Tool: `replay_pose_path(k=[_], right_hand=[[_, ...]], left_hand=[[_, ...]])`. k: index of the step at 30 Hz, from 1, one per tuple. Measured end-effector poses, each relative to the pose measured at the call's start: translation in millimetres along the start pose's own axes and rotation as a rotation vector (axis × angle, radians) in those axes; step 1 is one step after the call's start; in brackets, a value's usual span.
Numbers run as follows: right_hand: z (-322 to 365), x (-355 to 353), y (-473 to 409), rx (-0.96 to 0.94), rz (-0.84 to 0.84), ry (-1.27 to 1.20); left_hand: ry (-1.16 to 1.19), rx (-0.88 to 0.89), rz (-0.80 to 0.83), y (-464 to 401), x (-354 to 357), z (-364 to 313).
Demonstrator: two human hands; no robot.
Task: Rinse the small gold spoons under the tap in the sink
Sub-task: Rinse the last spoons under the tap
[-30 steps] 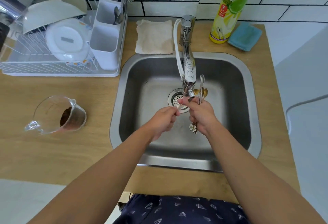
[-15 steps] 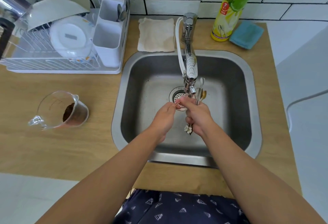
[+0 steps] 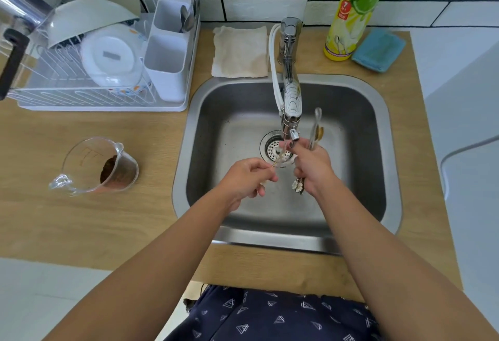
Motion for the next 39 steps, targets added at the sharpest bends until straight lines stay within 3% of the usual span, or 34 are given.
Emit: replay_pose_path(k=[6,13,16,20,24,27,31,34,39], right_hand=[[-16,7,11,-0.041,0.081,0.097],[-20,15,17,0.058,0.176,-0.046],[-14,14,17,-0.032,0.066,0.089],[3,1,4,-0.019,-0.090,-0.035],[22,-19,-5,0.029,-0.039,-0.332],[33,-35,-9,0.012,-0.023,-0.418],[35,-39,-10,-0.025,-0.006,-0.397],[28,-24,-5,-0.040,0.039,-0.321],[12,5,8,0.066,0.155,-0.240]], left_hand=[[-0.288,-0.028,0.086,-4,-40,19],[-0.297,-0.036,0.076,-11,-49,28],[-0.169,-0.040,-0.005,-15,-27,23],[0.034,0.070,-0.098,-25,6,3],[0.317,-0.021,0.030,-42,35,-23],[0.470,-0.122,0.143,-49,47,-31],[0.300,-0.137,0.247,-43,42,-18],[0.146,-0.040,0.172,-32,31,-7],[0.193,0.019,0.075,-16,22,4]])
Point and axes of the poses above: each hand's wrist, its own y-axis away from the middle knuckle, its own x-axis out of the palm, z = x × y, the point moved 3 cm from there along -y, towards the middle knuckle, and after that the axes turned 15 degrees about -z, right-handed, at the moved point
